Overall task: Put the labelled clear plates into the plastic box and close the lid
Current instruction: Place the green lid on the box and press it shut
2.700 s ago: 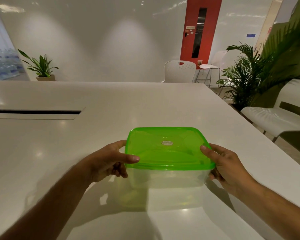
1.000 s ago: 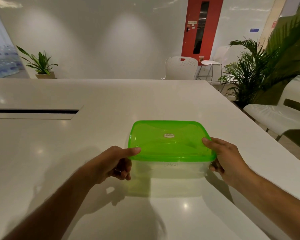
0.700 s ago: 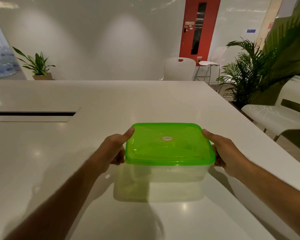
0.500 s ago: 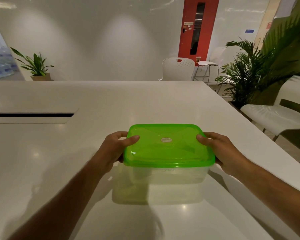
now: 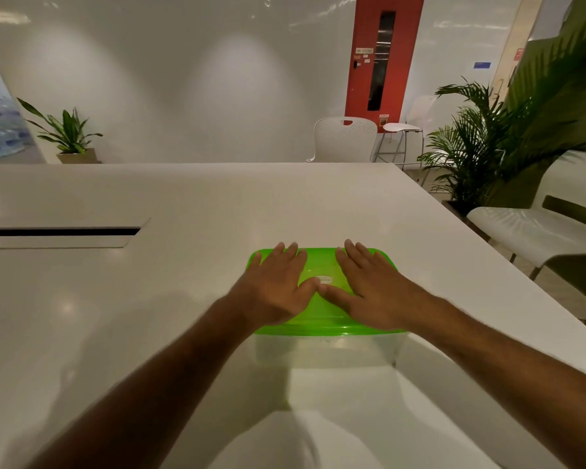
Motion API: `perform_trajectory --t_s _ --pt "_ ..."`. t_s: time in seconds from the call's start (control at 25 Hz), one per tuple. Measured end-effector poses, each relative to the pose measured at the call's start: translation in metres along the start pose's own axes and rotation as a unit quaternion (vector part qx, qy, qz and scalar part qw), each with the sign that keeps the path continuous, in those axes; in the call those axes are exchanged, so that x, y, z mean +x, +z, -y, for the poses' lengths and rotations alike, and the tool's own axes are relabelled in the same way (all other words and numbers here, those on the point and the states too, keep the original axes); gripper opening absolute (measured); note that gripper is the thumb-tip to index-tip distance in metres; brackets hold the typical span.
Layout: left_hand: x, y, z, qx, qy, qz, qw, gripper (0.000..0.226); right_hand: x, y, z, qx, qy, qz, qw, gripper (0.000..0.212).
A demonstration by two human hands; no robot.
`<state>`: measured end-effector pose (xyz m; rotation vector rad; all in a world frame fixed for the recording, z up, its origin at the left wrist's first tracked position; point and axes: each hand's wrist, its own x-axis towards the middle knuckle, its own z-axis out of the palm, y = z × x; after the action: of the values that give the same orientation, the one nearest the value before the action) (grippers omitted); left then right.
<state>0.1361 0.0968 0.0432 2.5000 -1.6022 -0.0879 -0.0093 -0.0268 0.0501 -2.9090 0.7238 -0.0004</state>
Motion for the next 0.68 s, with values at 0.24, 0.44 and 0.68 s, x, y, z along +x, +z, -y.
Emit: perform_trajectory --t_s 0.24,0.44,0.68 --pt "-0.0026 0.0062 -0.0008 0.047 -0.003 0.009 0.999 0.073 -0.0029 -0.0006 0.0023 -0.025 -0.003 0.015 1.0 0.106" --pt "-0.0034 0.0058 -0.0025 0.068 0.003 0.001 0.998 0.072 -0.001 0.0004 0.0016 -0.036 -0.002 0.02 0.999 0.114" --pt "-0.0036 0.0051 -0.002 0.047 0.0 0.002 0.999 0.068 -0.0016 0.0013 0.0022 -0.028 -0.004 0.017 0.999 0.115"
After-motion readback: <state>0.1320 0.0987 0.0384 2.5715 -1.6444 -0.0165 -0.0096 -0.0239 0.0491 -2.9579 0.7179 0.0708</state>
